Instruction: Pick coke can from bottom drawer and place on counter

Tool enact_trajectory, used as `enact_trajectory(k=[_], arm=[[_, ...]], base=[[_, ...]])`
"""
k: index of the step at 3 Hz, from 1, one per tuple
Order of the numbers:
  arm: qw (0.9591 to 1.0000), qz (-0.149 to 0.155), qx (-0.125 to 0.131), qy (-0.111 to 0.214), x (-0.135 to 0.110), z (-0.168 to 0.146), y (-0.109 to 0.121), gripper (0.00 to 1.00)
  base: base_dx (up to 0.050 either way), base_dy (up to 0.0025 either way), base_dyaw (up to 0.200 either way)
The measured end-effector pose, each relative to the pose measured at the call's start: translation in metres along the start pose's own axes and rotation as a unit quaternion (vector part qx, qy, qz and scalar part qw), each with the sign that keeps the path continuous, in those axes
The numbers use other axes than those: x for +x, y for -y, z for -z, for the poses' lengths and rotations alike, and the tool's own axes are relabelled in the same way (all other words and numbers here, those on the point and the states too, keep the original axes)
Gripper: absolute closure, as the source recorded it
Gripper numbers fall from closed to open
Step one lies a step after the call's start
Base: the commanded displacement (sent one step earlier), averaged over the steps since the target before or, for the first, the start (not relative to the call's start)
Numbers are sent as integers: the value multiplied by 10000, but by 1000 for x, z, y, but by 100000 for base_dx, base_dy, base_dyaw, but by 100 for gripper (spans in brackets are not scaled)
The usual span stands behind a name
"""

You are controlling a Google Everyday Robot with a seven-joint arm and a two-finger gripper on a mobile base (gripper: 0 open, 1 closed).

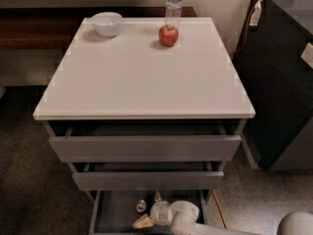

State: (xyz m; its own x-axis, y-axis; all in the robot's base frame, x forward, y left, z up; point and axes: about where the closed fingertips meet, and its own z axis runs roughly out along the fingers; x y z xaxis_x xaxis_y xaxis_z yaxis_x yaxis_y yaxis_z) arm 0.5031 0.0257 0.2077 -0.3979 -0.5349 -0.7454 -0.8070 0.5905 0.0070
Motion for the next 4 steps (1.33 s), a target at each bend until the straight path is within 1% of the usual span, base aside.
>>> enact_trajectory(k=[3,4], arm=[[9997,-158,-163,-88,1,-26,5,0],[9995,-128,-264,-73,-2,-32,0,23]], base=[[0,0,0],[0,0,0]])
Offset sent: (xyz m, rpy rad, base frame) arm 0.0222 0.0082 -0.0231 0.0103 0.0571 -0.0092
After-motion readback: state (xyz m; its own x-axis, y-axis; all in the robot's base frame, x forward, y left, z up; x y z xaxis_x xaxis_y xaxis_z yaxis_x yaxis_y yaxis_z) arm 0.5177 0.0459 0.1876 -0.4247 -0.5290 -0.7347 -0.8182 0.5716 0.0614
